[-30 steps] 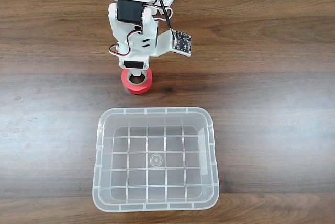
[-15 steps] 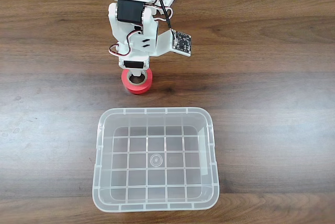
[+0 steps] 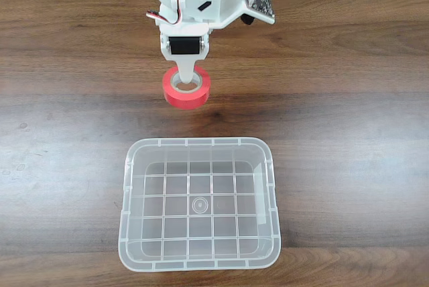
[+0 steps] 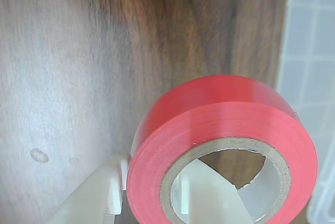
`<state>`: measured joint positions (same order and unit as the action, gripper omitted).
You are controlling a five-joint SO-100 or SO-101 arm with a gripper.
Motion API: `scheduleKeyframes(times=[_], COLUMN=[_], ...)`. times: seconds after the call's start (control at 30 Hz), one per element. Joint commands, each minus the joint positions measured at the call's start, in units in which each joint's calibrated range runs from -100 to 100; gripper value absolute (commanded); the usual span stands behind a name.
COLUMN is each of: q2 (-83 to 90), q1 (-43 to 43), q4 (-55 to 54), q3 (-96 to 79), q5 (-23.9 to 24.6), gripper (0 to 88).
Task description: Grab the tape and place it in the box.
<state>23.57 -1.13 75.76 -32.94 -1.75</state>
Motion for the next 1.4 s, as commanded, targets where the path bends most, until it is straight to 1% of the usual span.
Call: scheduleKeyframes(times=[0.0,0.33,0.57,0.83,1.17,1.37], q2=[8.86,10.46,6.52,-14.31,-44.89,-55.83], q1=[2.44,3.18,3.18,3.18,3.83,6.25], q4=[4.12,5.14,5.06,4.37,4.37,5.14], q3=[5.92,8.02,22.21,43.50,74.42,84.50], q5=[0.11,0.11,0.27,2.06,1.59,1.59], gripper=[1.3,1.3,1.3,1.3,1.2,1.3])
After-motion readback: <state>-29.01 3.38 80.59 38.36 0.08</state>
